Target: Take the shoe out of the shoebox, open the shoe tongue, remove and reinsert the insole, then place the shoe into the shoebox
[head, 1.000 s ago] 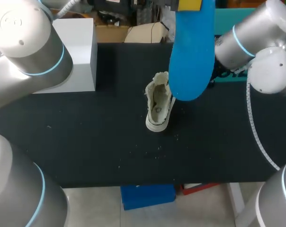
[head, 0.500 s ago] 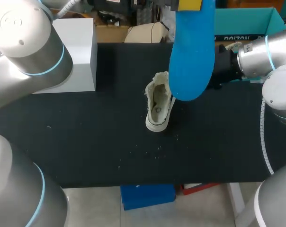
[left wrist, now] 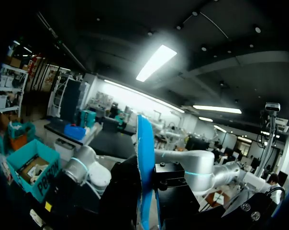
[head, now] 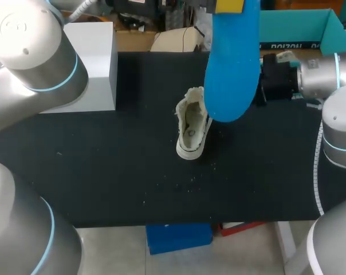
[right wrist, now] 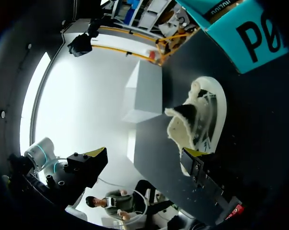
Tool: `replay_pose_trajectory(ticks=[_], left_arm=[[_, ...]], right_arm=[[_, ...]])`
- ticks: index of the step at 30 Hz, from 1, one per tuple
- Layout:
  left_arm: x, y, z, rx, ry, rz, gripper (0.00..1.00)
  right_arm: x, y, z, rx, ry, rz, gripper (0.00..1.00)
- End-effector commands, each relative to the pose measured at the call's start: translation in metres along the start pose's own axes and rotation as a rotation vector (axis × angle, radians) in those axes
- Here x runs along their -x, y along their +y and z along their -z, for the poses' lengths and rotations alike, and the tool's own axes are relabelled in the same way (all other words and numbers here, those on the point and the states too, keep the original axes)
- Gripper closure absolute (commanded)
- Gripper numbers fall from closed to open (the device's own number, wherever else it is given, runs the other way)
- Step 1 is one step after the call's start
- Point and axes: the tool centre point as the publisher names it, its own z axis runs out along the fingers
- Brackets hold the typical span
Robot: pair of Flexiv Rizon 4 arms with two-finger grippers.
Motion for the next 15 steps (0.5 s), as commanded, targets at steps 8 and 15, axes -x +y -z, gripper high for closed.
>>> replay_pose_trajectory(ticks=[8, 15], left_arm=[[0.003, 0.016, -0.011, 0.017, 0.011, -0.118, 1.0], [0.021, 0.066, -0.01, -0.026, -0.022, -0.153, 1.0]], right_arm=[[0.0, 0.001, 0.001, 0.001, 0.051, 0.006, 0.0], [0.0, 0.001, 0.001, 0.001, 0.051, 0.006, 0.0]])
